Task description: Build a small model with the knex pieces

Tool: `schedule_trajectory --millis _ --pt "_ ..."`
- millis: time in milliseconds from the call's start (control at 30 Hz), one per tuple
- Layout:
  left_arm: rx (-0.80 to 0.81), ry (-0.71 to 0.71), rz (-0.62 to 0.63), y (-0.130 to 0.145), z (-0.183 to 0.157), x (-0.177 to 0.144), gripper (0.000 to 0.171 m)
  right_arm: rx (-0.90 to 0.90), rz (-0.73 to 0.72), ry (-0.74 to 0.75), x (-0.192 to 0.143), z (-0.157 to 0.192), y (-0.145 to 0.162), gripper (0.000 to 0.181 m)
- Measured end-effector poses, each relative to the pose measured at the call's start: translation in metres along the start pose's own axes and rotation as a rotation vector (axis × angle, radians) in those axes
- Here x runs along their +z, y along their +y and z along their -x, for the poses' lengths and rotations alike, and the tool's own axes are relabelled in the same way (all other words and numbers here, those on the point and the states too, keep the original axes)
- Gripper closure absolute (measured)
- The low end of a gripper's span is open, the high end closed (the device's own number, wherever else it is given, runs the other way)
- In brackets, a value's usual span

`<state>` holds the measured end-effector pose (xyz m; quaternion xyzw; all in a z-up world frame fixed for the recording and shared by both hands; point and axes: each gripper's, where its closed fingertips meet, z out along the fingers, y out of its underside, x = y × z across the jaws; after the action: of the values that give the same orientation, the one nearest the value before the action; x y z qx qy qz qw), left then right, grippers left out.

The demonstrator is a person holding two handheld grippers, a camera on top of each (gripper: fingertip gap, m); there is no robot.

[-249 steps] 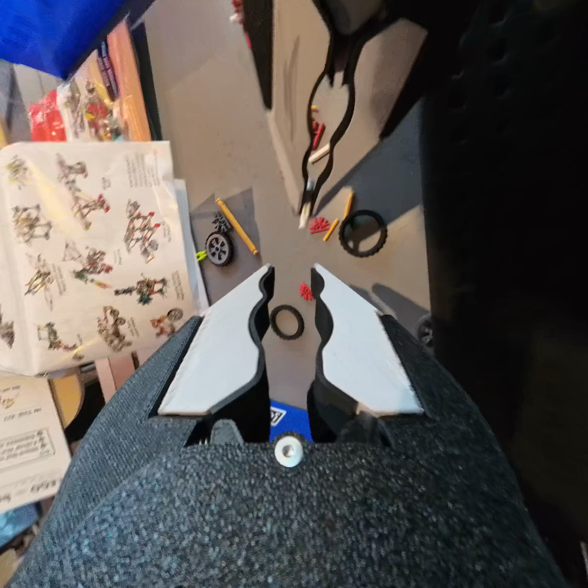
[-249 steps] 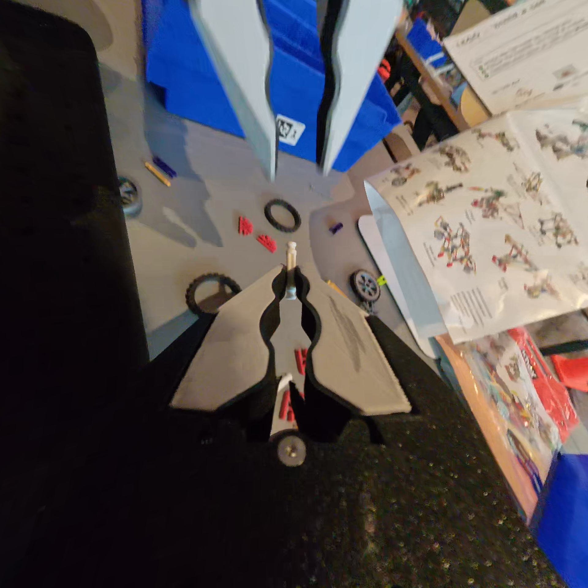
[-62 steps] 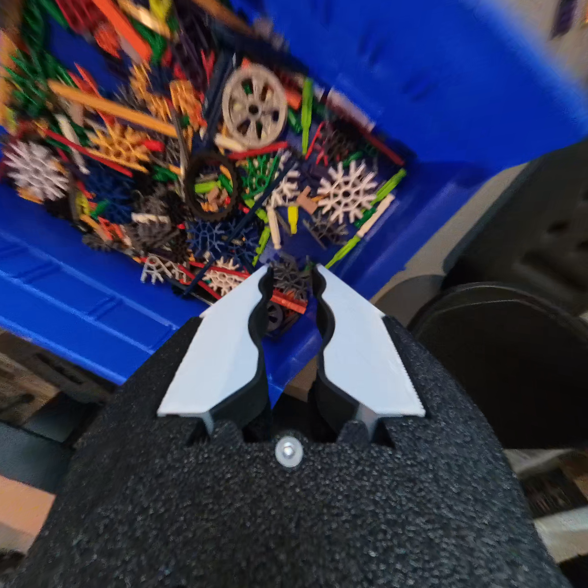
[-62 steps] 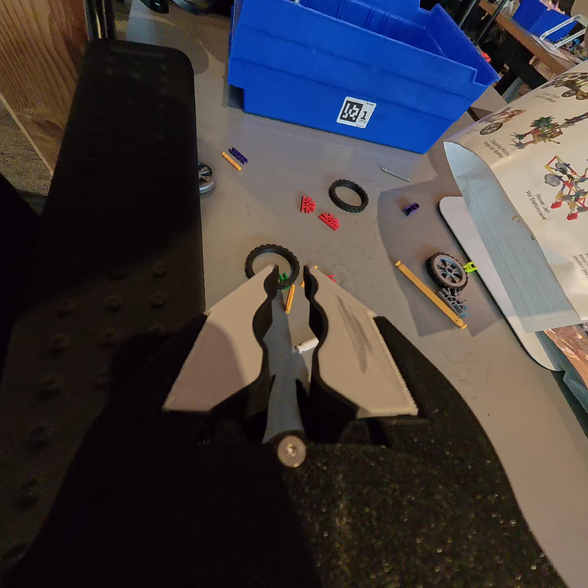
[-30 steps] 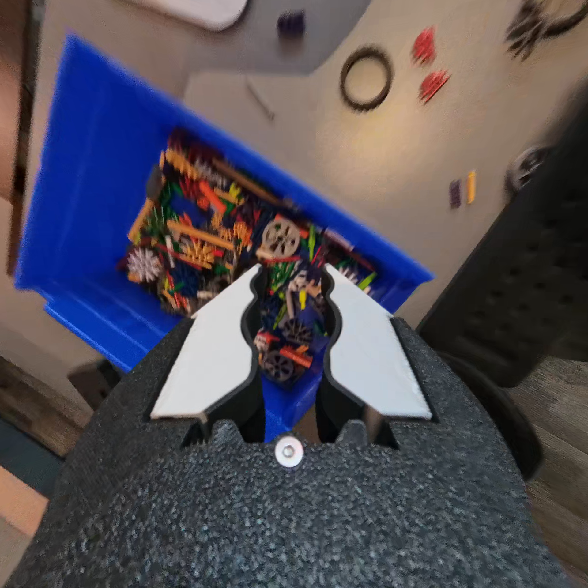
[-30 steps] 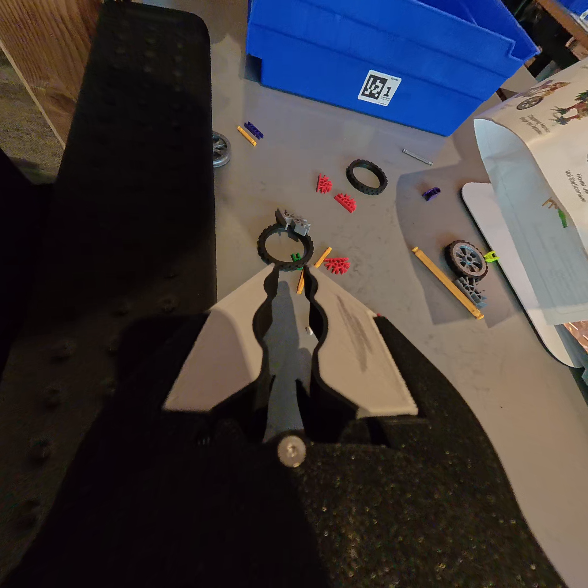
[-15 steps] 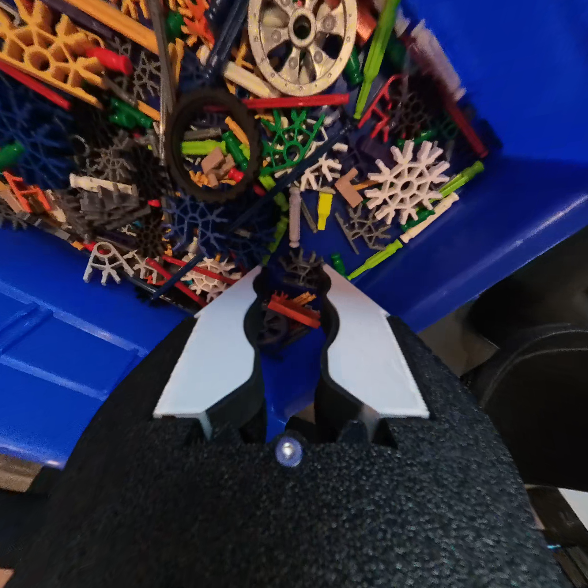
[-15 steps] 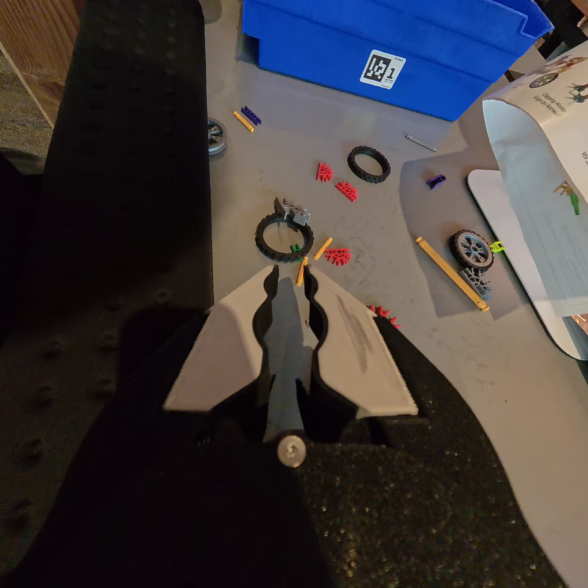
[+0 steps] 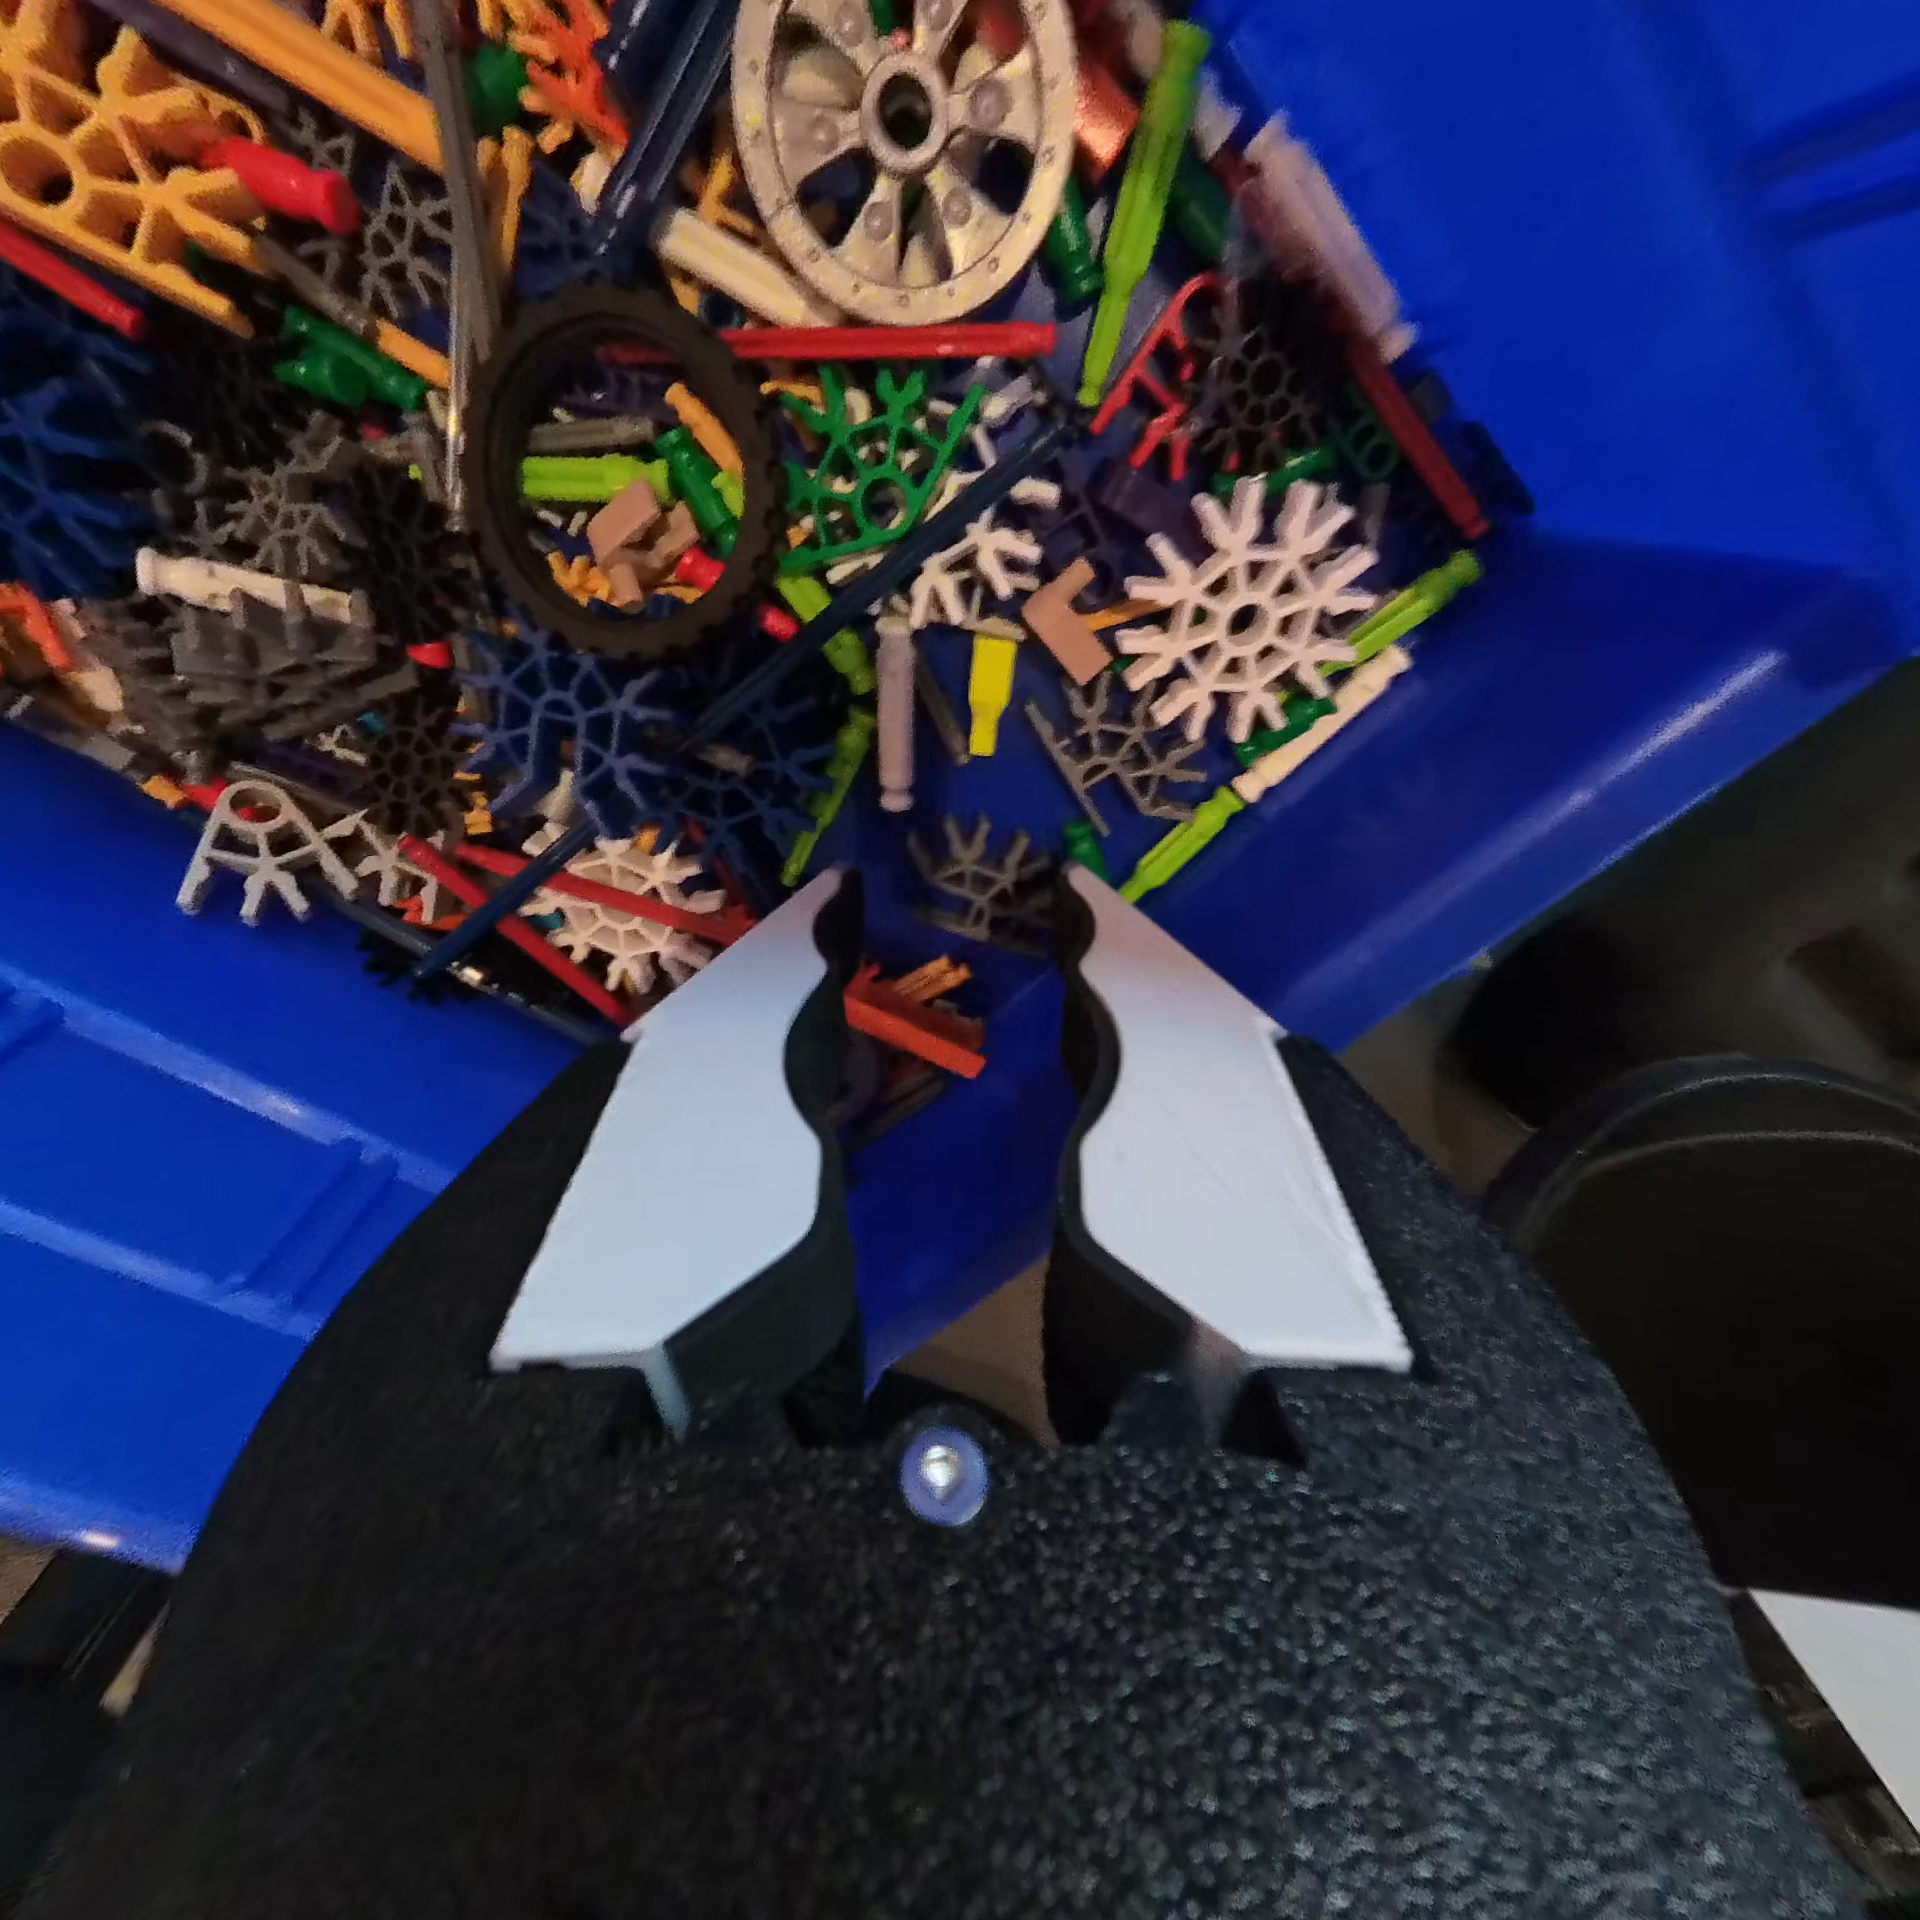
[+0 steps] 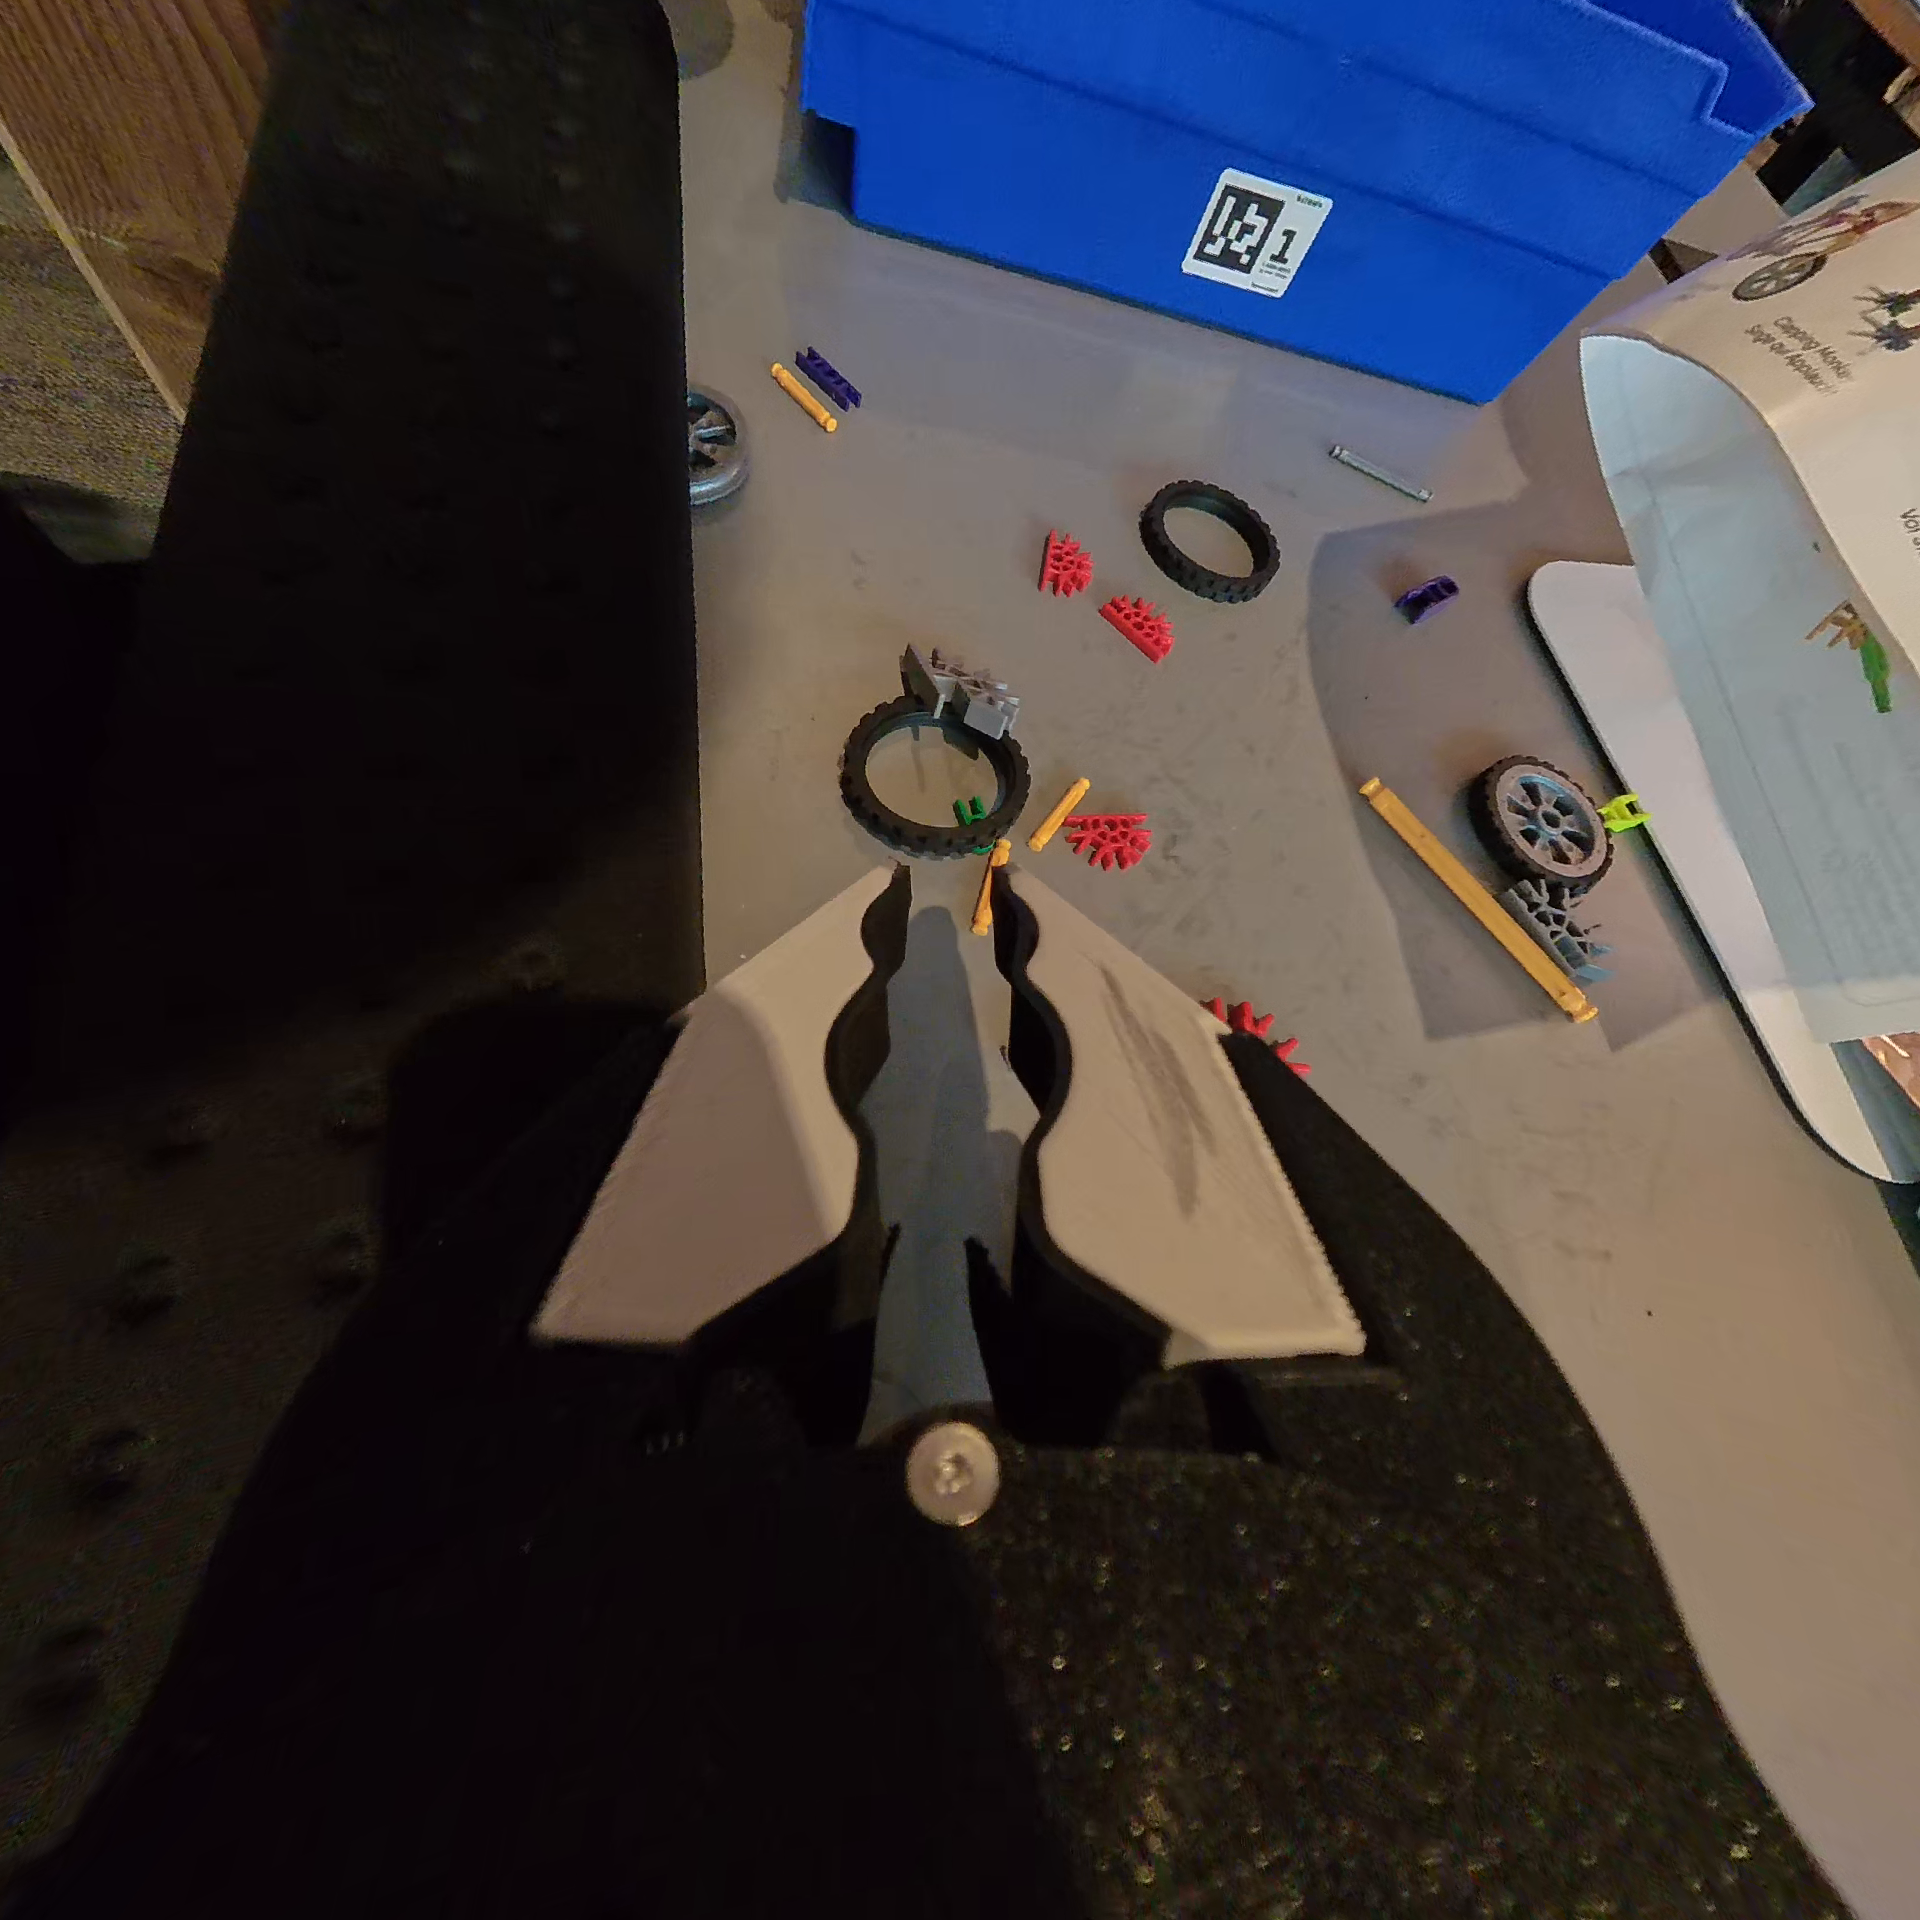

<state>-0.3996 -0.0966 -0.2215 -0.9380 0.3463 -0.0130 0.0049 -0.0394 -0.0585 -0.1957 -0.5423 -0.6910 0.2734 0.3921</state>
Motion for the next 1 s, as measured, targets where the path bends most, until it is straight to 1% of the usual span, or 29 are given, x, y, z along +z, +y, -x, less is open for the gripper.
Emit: schedule_trajectory --millis 33,67,167,233,333,367,400,433,467,533,600,667,700,733,800,833,867,933,967,1000 --pt "-0.003 -0.001 0.012 0.002 0.001 0.002 0.135 0.000 0.000 0.000 0.000 0.000 0.000 0.166" --pt "-0.005 0.031 -0.008 -0.001 -0.003 0.002 0.138 0.000 0.001 0.000 0.000 0.000 0.000 0.166" --pt "0.008 0.039 0.014 0.002 -0.004 0.003 0.148 0.003 0.004 0.001 0.000 -0.001 0.001 0.166" --pt "0.021 0.051 0.022 0.000 -0.007 0.005 0.158 0.003 0.005 0.001 0.001 -0.001 0.001 0.166" --pt "0.031 0.039 0.035 0.000 -0.007 0.005 0.162 0.004 0.005 0.002 0.001 -0.001 0.001 0.166" --pt "0.031 0.017 0.042 0.002 -0.004 0.004 0.165 0.006 0.004 0.003 0.000 -0.002 0.001 0.166" --pt "0.026 -0.013 0.053 0.005 0.000 0.000 0.165 0.006 0.003 0.005 0.000 -0.002 0.001 0.166" --pt "0.021 -0.035 0.037 0.003 0.002 -0.008 0.165 0.006 0.001 0.006 0.000 -0.002 0.001 0.166" --pt "0.019 -0.063 -0.002 -0.004 0.003 -0.019 0.165 0.007 -0.002 0.004 0.000 -0.002 0.000 0.166" --pt "0.047 -0.140 -0.093 -0.028 -0.001 -0.050 0.165 0.005 -0.004 0.000 0.000 -0.001 0.000 0.166" --pt "0.122 -0.182 -0.229 -0.069 -0.023 -0.085 0.166 0.003 -0.001 -0.006 0.000 0.000 0.000 0.166" --pt "0.255 -0.171 -0.348 -0.115 -0.062 -0.110 0.166 -0.004 -0.003 -0.016 0.000 0.003 -0.001 0.166" --pt "0.318 -0.158 -0.403 -0.140 -0.083 -0.117 0.166 -0.007 -0.006 -0.022 0.000 0.004 -0.001 0.166" --pt "0.378 -0.114 -0.437 -0.162 -0.107 -0.118 0.165 -0.010 -0.006 -0.027 0.000 0.005 -0.001 0.166" --pt "0.492 -0.009 -0.463 -0.199 -0.152 -0.103 0.165 -0.014 -0.003 -0.032 0.000 0.007 -0.001 0.166" --pt "0.528 0.037 -0.456 -0.214 -0.169 -0.090 0.165 -0.015 -0.001 -0.035 0.000 0.007 0.000 0.166" --pt "0.564 0.102 -0.427 -0.222 -0.186 -0.074 0.165 -0.016 0.000 -0.037 0.000 0.008 0.000 0.166" --pt "0.598 0.203 -0.391 -0.235 -0.208 -0.045 0.165 -0.018 0.004 -0.040 0.000 0.009 0.001 0.166" --pt "0.593 0.241 -0.369 -0.239 -0.213 -0.033 0.165 -0.018 0.003 -0.042 -0.001 0.009 0.001 0.166" --pt "0.591 0.243 -0.358 -0.243 -0.212 -0.023 0.165 -0.017 0.000 -0.045 -0.001 0.009 0.001 0.166"
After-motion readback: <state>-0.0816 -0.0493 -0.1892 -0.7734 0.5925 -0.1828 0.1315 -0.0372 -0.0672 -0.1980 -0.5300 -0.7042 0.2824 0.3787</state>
